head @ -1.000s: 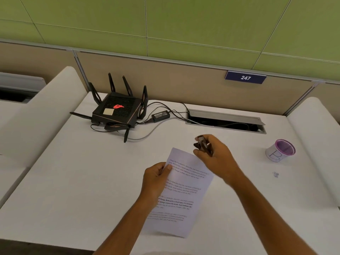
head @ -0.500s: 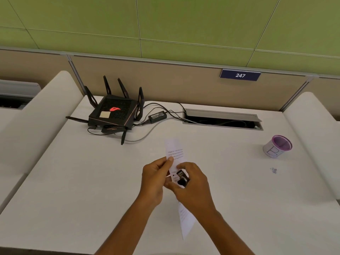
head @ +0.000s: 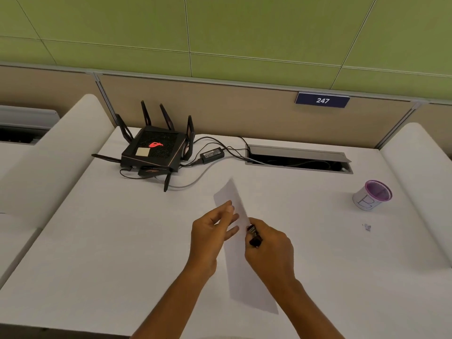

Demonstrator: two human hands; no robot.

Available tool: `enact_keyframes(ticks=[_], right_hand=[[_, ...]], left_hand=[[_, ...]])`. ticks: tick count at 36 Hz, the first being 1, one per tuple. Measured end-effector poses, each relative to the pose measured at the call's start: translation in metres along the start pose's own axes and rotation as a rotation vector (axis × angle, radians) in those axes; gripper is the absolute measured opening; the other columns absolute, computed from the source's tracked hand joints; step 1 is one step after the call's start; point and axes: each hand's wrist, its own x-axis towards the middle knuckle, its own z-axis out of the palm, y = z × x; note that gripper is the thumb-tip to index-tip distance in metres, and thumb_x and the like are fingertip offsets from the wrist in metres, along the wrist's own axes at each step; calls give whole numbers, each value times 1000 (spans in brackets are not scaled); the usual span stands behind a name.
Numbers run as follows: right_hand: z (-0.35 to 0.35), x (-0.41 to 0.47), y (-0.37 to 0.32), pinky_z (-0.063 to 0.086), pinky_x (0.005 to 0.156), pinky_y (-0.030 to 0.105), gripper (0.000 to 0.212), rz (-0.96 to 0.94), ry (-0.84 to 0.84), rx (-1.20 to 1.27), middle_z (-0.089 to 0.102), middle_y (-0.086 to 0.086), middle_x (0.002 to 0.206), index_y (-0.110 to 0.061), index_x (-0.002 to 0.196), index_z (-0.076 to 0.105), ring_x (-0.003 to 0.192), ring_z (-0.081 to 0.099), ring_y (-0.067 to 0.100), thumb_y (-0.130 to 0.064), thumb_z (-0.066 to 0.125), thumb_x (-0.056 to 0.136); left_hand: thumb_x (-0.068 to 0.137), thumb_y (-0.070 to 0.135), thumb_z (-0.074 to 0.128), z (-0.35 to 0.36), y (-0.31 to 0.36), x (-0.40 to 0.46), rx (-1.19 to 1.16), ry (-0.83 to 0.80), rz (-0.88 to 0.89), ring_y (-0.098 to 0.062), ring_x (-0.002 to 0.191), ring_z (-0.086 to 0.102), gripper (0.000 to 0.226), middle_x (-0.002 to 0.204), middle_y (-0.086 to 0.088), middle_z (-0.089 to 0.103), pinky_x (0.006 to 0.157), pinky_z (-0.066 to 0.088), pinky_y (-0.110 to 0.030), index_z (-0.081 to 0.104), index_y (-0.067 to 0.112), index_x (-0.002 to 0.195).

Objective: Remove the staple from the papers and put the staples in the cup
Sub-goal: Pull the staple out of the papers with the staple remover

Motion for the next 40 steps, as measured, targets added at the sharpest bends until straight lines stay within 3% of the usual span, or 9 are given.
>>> enact_keyframes(ticks=[5, 9, 14, 17, 20, 25, 29, 35, 40], right_hand=[[-15, 10, 2, 63, 70, 31, 13, 318, -38, 396, 76, -14, 80, -28, 102, 80, 73, 72, 9, -20, 73, 95], [-31, 14, 0, 65, 83, 44, 14, 604, -102, 843, 82, 0, 93, -22, 101, 83, 87, 79, 23, -13, 79, 91], [-39, 12, 5, 59, 96, 57, 22, 735, -179, 1086, 80, 13, 110, -12, 111, 80, 103, 77, 35, -13, 80, 89], [-41, 12, 5, 59, 97, 53, 22, 779, -194, 1151, 79, 16, 113, -9, 112, 79, 105, 76, 35, -11, 78, 89], [-43, 11, 4, 59, 96, 50, 22, 783, -210, 1181, 78, 16, 114, -8, 112, 79, 105, 76, 35, -9, 76, 91], [-46, 12, 2, 61, 86, 42, 24, 773, -249, 1220, 77, 18, 116, -6, 115, 77, 106, 75, 36, -8, 74, 92], [-49, 13, 2, 59, 91, 44, 25, 760, -279, 1240, 77, 18, 118, -7, 117, 77, 108, 75, 35, -9, 73, 93], [-51, 14, 1, 60, 86, 43, 28, 742, -297, 1224, 76, 18, 120, -7, 119, 76, 108, 74, 36, -11, 74, 91], [-51, 13, 0, 61, 85, 43, 25, 712, -286, 1217, 77, 18, 117, -6, 116, 76, 108, 74, 37, -10, 75, 91]], left_hand=[[100, 41, 71, -13, -12, 4, 132, 128, 38, -13, 129, 66, 40, 140, 12, 71, 99, 58, -26, 69, 32, 139], [98, 43, 73, -30, -25, 8, 220, 182, -20, -20, 147, 50, 64, 160, 6, 52, 107, 48, -36, 49, 33, 156], [100, 38, 73, -43, -32, 7, 195, 174, -72, -18, 126, 67, 64, 141, 12, 66, 109, 52, -39, 43, 33, 157], [99, 34, 75, -45, -33, 6, 179, 158, -47, -12, 100, 79, 61, 121, 12, 75, 103, 61, -42, 48, 32, 154], [98, 29, 77, -45, -29, 4, 176, 173, -2, -11, 92, 80, 55, 116, 8, 77, 93, 64, -37, 55, 31, 149], [98, 29, 77, -43, -23, -1, 158, 158, 8, -17, 99, 79, 38, 114, 8, 77, 99, 64, -43, 68, 32, 135], [98, 29, 78, -39, -20, -5, 150, 137, 13, -11, 98, 79, 32, 106, 18, 78, 98, 63, -40, 71, 32, 128], [97, 32, 77, -34, -18, -9, 170, 119, 19, -18, 109, 77, 28, 118, 13, 77, 102, 63, -43, 72, 35, 125], [97, 37, 76, -31, -19, -13, 231, 73, 20, -15, 111, 76, 26, 116, 19, 77, 104, 62, -46, 71, 41, 122]])
